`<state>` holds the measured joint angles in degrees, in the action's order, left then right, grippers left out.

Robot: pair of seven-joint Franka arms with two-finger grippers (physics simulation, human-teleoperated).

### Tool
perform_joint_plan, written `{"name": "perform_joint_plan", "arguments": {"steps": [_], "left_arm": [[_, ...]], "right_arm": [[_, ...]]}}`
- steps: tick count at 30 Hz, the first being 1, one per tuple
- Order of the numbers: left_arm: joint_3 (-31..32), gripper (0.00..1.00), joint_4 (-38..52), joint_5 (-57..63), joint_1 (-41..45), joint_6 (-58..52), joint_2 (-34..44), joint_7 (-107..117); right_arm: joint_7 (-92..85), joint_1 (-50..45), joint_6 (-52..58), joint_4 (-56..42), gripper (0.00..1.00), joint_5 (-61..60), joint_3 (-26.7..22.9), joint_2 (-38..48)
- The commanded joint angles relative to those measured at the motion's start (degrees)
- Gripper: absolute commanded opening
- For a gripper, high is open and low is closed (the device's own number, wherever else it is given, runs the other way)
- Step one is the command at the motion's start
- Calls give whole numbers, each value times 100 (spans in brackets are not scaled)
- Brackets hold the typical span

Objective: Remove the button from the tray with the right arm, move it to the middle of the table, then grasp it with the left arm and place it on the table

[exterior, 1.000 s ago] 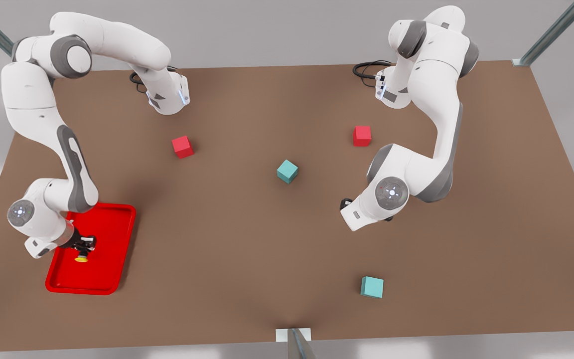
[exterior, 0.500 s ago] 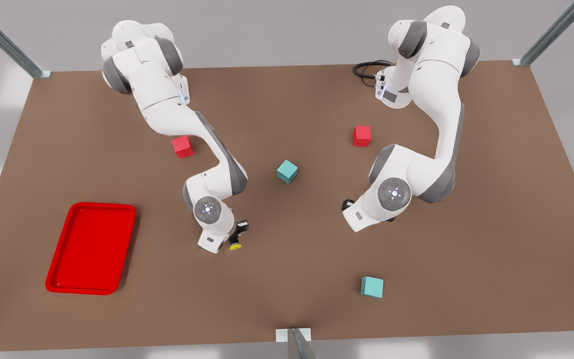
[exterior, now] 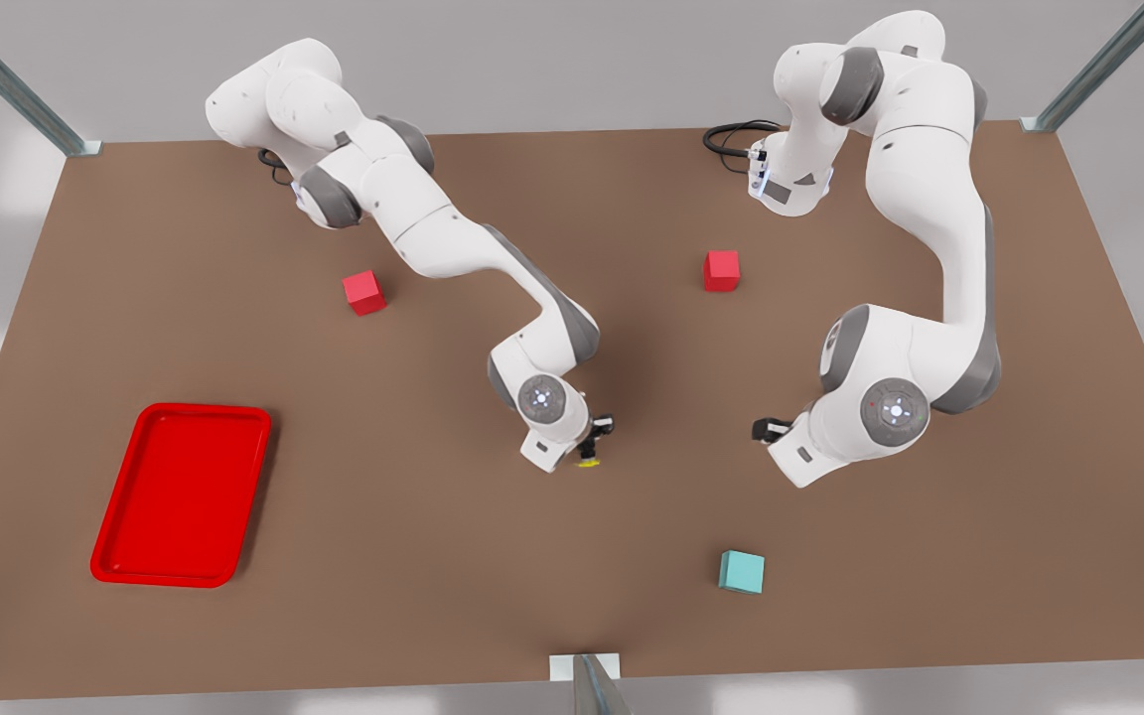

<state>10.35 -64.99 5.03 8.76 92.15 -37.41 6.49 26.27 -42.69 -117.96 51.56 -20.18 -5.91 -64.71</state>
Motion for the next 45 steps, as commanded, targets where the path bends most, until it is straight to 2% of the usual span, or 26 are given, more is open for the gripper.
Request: {"name": "perform_joint_plan", "arguments": {"steps": [1,4,6,8,9,11,13,14,15,16,18,20,21,23,27,32,35,36,40,42,43,45], "left_arm": [[2,100,4,7,21,-83,14,-746],[11,100,30,-2,284,-57,-30,-229],[29,100,65,-28,943,-249,-38,1256],[64,100,100,-291,1260,-268,-56,2391],[64,100,171,-388,1435,-250,-65,2804],[55,100,171,-388,1673,-233,-91,3402],[46,100,153,-380,1936,22,-188,4130],[29,100,162,-362,1989,84,-267,4377],[11,100,162,-353,1998,189,-346,4553],[-6,100,171,-336,2068,356,-399,4940],[-15,100,180,-116,2104,830,-583,5336],[-103,100,364,-81,2183,1173,-820,5310],[-182,100,689,-81,2262,1252,-1119,5274],[-173,100,725,-81,2315,1560,-1207,5283],[-182,100,1120,-81,2473,1639,-1576,5353],[-384,100,1059,-90,2578,1674,-1734,4818],[-218,100,1102,-133,2640,1402,-1568,4765],[-77,100,1138,-125,2640,1560,-1506,4773],[-208,100,1050,24,2851,1991,-1708,4114],[-270,100,874,482,2877,1886,-1770,4097],[-314,100,874,569,2851,1499,-1717,4114],[-314,100,865,693,2860,1376,-1708,4141]], "right_arm": [[2505,-107,-104,-15,100,-118,-155,2],[2954,-116,-8,73,100,-101,-279,222],[2875,217,89,818,100,-65,-218,1056],[1997,1095,80,2286,100,206,274,2128],[1364,1974,80,3139,100,663,784,2735],[28,3802,115,4256,100,1498,1627,3570],[-1192,5235,414,4388,100,2570,2304,3799],[-1940,5420,554,4371,100,2895,2270,3896],[-2388,5482,590,4353,100,3011,2208,4010],[-2926,5605,1125,4099,100,3265,2199,4063],[-3128,5693,2567,2851,100,3441,2243,4045],[-3102,5536,2972,2675,100,3152,2217,4476],[-3154,4833,3253,2709,100,2308,1278,4915],[-3032,4832,3402,2736,100,2264,1365,4916],[-3031,4806,3526,2798,100,2325,1365,4713],[-3032,4779,3227,2710,100,2615,1364,4538],[-3023,4788,2919,2701,100,2686,1373,4450],[-2996,4771,2998,2710,100,2659,1373,4520],[-2847,4753,3165,2701,100,2685,1400,4511],[-2856,4753,2840,2701,100,2782,1373,4353],[-2856,4771,2673,2701,100,2782,1373,4353],[-2847,4744,2752,2727,100,2765,1365,4371]]}}
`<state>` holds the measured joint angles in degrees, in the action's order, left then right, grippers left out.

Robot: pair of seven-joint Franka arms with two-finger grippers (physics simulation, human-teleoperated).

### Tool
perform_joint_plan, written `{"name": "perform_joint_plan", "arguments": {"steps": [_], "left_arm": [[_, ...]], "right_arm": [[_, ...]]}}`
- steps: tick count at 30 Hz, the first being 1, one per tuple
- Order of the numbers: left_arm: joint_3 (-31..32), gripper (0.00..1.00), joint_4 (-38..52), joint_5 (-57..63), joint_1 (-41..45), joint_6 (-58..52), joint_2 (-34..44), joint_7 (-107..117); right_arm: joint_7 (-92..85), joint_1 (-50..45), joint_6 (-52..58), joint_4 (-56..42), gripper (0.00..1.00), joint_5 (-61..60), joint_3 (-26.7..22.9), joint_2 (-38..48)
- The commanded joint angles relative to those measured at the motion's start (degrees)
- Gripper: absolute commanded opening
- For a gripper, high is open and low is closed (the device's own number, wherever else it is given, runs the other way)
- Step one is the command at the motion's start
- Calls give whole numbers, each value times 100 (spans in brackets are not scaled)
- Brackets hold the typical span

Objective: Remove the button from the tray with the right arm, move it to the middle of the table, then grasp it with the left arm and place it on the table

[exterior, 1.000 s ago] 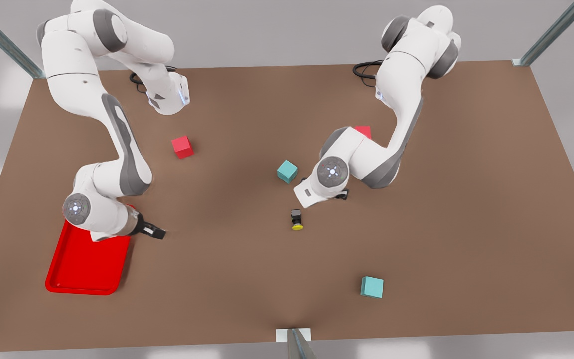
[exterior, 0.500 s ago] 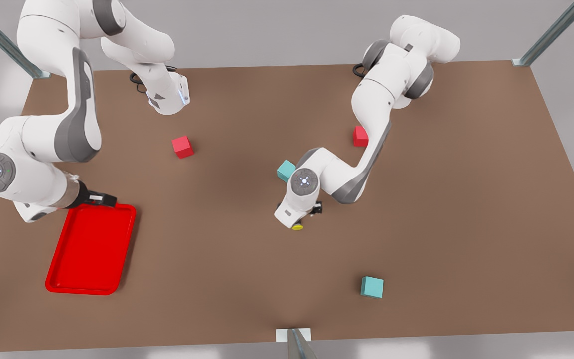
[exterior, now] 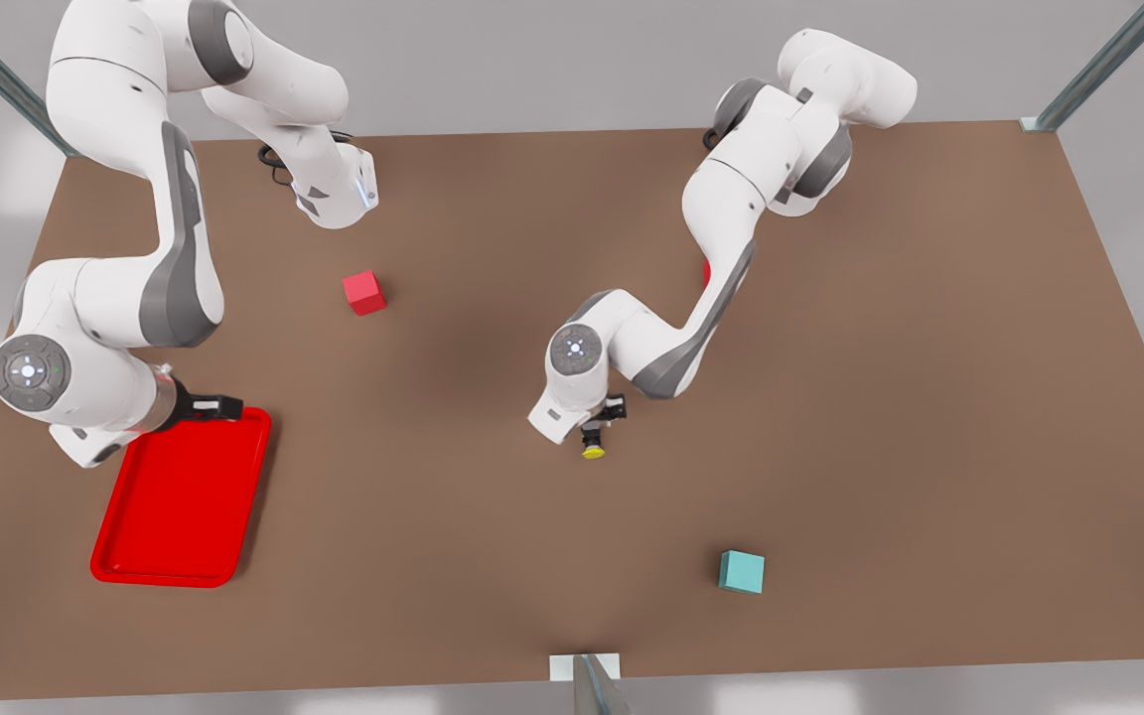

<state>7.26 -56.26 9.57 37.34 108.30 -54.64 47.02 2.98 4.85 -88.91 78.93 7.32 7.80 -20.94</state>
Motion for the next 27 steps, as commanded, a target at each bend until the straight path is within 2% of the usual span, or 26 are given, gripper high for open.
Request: {"name": "perform_joint_plan", "arguments": {"steps": [1,7,10,13,27], "left_arm": [[-6,100,-16,203,1,-248,14,105],[3,100,-175,-166,-34,-169,-30,870],[21,100,-218,-869,-174,472,-47,440],[21,100,-421,-869,-139,841,-153,308],[-76,100,-421,-807,54,771,-416,-712]], "right_arm": [[-526,25,14,35,100,15,3,37],[-526,-28,76,43,100,24,3,46],[-526,-28,41,52,100,24,11,11],[-509,-28,-12,52,100,15,11,2],[-482,-20,-65,43,100,-20,11,-15]]}}
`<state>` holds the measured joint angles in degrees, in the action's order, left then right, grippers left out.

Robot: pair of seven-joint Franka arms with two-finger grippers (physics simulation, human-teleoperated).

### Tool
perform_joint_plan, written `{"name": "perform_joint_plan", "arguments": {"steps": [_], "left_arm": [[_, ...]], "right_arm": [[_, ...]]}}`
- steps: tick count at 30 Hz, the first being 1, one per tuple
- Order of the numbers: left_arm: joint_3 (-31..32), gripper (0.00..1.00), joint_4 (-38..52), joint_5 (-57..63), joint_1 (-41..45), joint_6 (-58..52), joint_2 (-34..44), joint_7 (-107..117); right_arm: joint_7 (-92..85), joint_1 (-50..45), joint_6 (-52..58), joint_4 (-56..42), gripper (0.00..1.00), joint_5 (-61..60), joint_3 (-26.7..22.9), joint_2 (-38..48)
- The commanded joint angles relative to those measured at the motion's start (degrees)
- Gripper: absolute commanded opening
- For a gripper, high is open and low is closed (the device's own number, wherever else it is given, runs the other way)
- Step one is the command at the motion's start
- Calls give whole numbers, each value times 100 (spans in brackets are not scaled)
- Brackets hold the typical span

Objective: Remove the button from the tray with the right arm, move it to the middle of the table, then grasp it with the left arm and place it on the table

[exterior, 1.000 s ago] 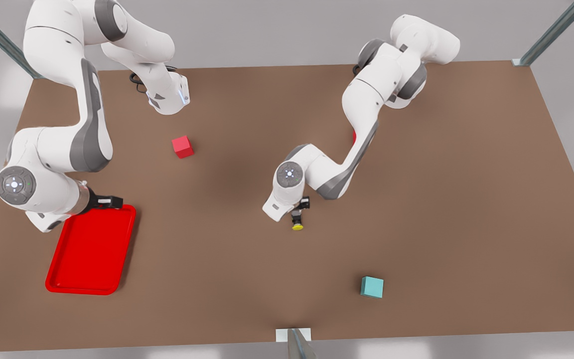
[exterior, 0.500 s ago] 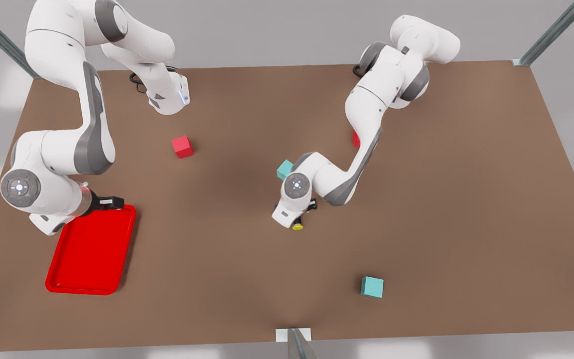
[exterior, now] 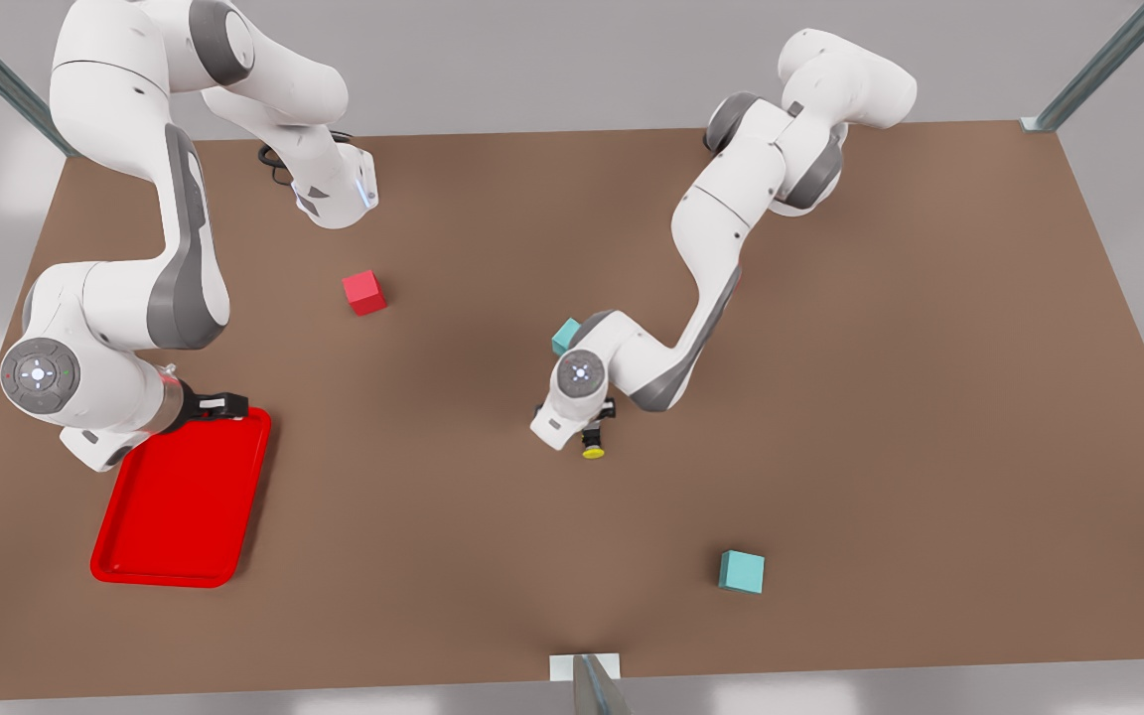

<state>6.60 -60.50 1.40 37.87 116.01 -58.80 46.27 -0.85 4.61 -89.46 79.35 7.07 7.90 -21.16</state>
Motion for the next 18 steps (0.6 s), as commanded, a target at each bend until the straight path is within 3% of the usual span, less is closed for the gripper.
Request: {"name": "perform_joint_plan", "arguments": {"steps": [1,18], "left_arm": [[-9,100,-5,10,1,0,36,-637],[-9,100,-418,370,-87,70,62,-716]], "right_arm": [[-91,-4,-19,-7,100,-12,1,7],[-91,-4,-46,11,100,-12,1,-2]]}}
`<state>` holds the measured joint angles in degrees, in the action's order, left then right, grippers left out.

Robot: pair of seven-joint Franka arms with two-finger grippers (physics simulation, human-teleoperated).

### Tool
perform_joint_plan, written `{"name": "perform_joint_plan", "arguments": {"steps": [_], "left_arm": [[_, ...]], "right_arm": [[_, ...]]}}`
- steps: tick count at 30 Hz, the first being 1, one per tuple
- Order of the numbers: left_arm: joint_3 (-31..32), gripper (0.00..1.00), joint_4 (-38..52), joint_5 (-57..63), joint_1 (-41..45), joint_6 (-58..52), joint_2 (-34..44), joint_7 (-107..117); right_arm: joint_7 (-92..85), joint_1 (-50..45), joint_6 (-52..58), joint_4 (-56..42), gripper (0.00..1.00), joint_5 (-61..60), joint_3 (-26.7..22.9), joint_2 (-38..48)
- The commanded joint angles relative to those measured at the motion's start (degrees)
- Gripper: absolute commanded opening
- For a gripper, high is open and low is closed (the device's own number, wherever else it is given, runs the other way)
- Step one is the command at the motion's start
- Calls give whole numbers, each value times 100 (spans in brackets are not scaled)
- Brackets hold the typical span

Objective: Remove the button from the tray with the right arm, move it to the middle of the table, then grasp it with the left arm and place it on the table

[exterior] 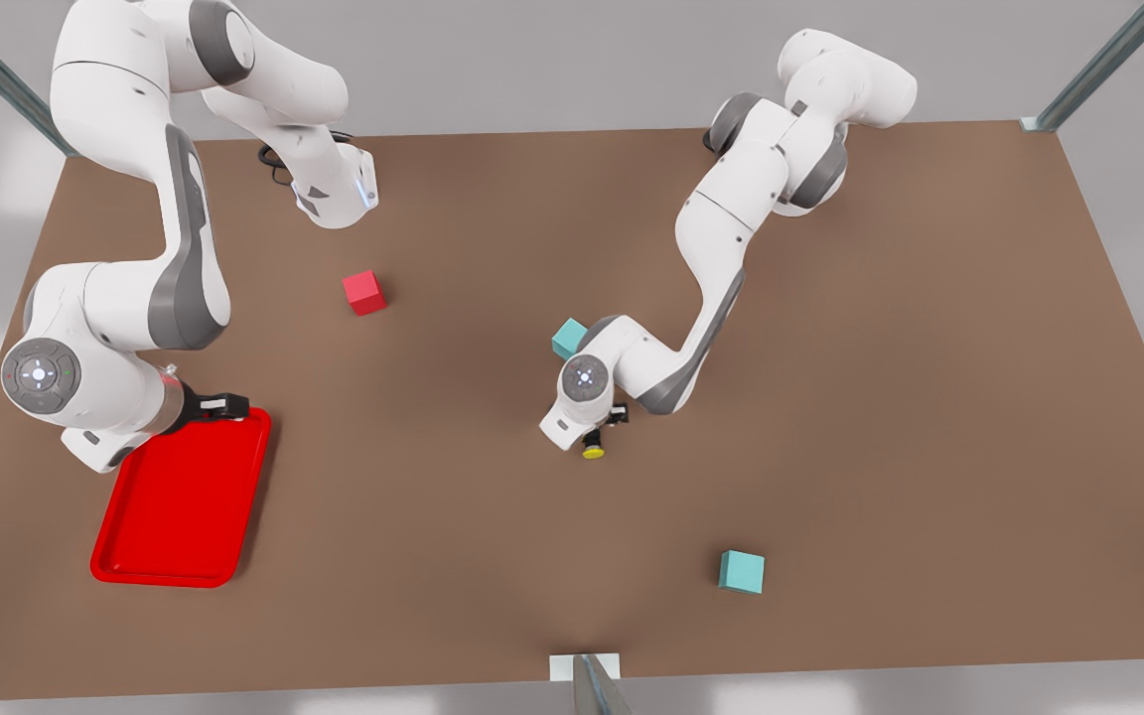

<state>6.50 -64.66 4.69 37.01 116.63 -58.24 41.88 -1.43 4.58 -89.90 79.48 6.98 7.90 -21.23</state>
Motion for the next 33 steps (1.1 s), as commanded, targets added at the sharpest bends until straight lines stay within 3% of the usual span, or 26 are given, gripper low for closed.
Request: {"name": "perform_joint_plan", "arguments": {"steps": [1,11,33], "left_arm": [[1,100,6,32,-1,9,5,-286],[62,100,85,-143,-53,-457,14,-260],[62,100,366,-302,-115,-255,-267,-444]], "right_arm": [[-32,-1,-2,-3,100,-4,1,4],[-32,8,-10,-3,100,-4,1,4],[-32,8,-2,6,100,-4,1,4]]}}
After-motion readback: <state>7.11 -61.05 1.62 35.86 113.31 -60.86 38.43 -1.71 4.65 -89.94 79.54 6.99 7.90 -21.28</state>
